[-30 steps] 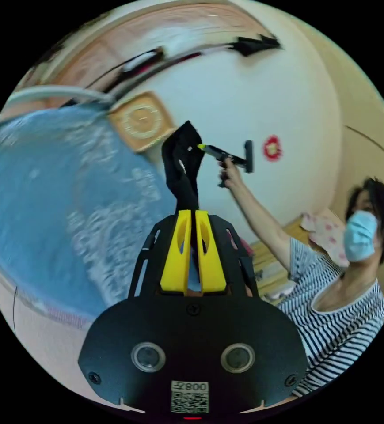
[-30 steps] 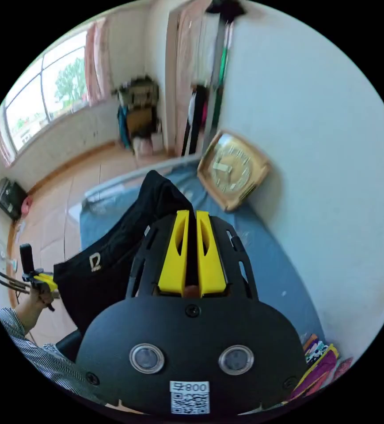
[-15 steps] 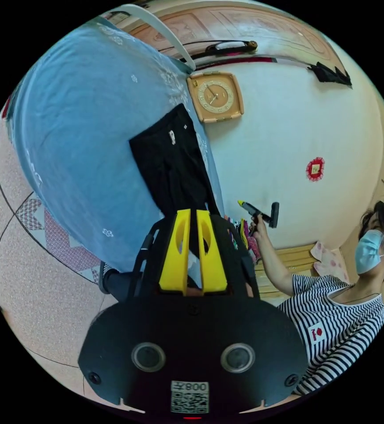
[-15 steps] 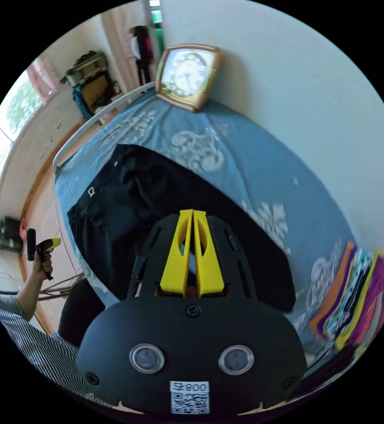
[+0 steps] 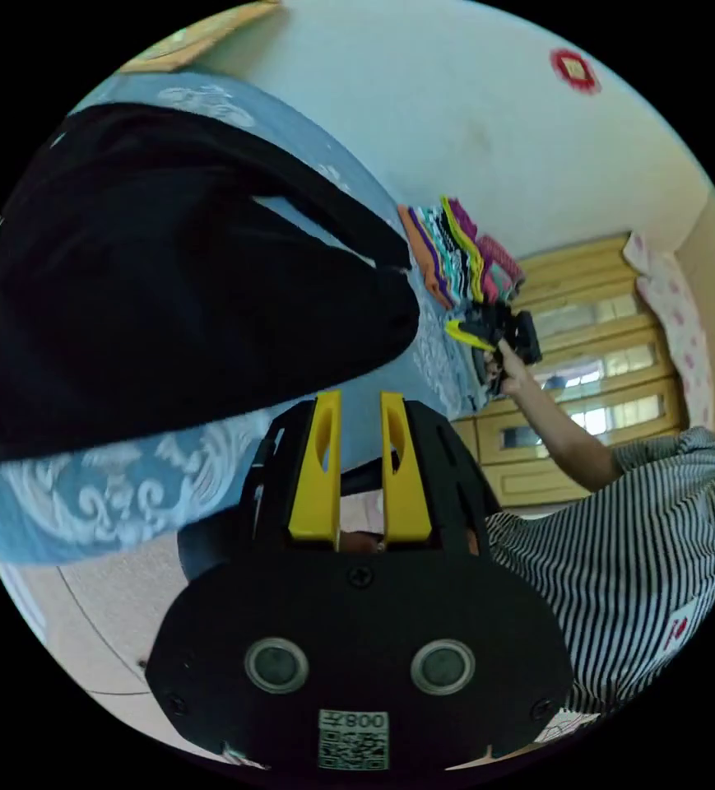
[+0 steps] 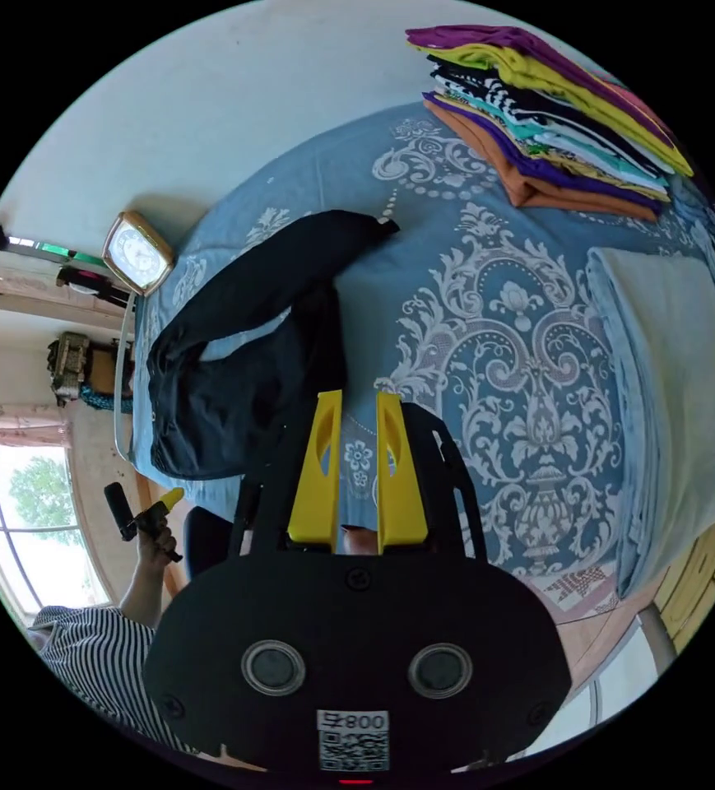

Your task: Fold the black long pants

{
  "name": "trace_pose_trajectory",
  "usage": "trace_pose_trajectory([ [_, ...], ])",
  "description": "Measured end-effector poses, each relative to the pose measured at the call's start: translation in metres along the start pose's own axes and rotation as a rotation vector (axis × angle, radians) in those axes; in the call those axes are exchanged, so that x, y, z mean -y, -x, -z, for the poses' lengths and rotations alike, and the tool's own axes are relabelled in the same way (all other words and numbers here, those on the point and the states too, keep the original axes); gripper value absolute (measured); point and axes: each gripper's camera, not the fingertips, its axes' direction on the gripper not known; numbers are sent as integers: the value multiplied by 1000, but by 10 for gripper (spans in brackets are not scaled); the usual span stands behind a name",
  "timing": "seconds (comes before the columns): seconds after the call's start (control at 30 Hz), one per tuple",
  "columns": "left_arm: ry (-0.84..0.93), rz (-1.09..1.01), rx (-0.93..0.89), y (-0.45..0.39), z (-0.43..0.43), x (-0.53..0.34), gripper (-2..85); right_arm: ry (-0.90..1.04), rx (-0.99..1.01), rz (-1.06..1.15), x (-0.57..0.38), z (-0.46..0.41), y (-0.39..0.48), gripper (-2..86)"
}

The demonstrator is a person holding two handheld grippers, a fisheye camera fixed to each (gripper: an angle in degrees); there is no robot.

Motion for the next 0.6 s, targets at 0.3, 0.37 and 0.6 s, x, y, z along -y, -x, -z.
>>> trace_pose_trajectory([
  [0.3,301,-260,284,-177,-167,183,72,67,19,136,49,-147,18,77],
  [0.37,366,-258,331,-208,-198,214,57,109,-23,147,52,-180,17,52],
  [0.6,346,-241,341,-288,-221,285,10,52,85,117,10,-242,-20,8],
])
